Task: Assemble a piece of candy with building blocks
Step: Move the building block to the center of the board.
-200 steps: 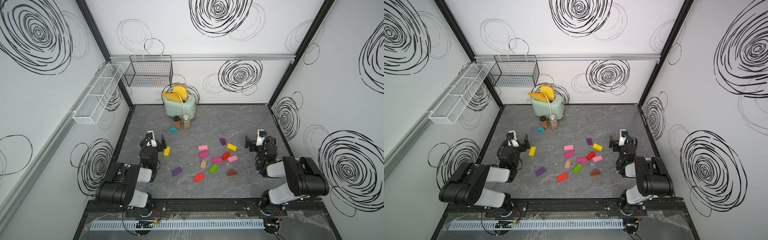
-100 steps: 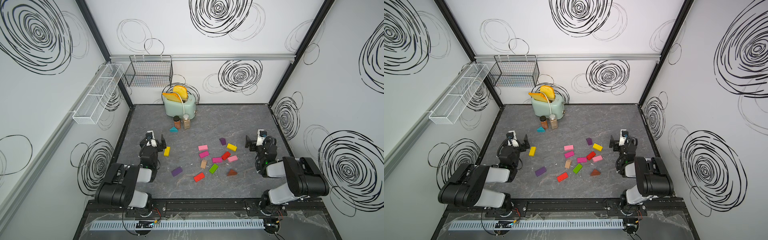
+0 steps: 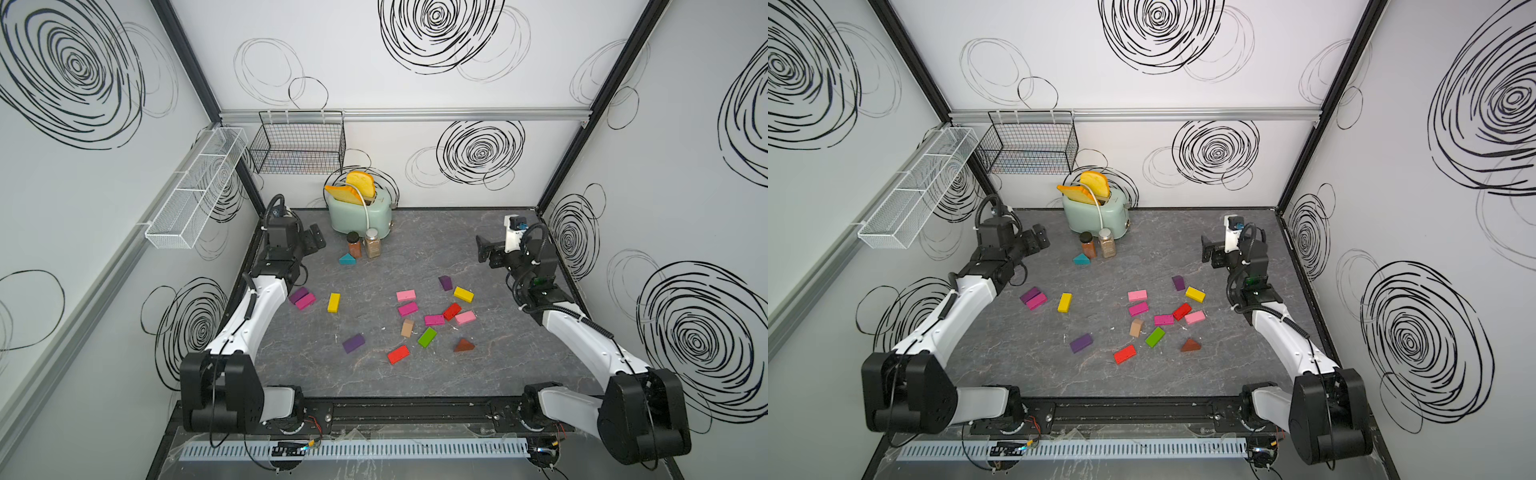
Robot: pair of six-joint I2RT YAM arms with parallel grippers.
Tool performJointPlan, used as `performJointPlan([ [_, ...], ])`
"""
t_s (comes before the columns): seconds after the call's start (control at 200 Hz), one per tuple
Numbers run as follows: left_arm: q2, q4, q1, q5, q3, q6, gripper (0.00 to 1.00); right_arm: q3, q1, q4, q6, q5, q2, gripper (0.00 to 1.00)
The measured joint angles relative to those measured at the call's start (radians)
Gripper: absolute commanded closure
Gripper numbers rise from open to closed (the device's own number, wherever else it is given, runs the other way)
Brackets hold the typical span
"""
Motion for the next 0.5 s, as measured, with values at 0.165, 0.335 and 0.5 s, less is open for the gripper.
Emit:
performJointPlan([
  [0.165,0.101,-0.151,0.058,0.019,-0.045,-0.047,0.02,0.018,0.163,-0.128,0.007,-0.058,0.032,0.01],
  [0.335,0.098,-0.173,0.089,-0.001,-0.066,-0.089,0.02,0.009,0.257,-0.17,0.008,-0.103,0.079,0.01],
  [0.5,0.148,-0.165,0.103,-0.026,-0.069,-0.113,0.02,0.009,0.259,-0.176,0.006,-0.158,0.109,0.01],
])
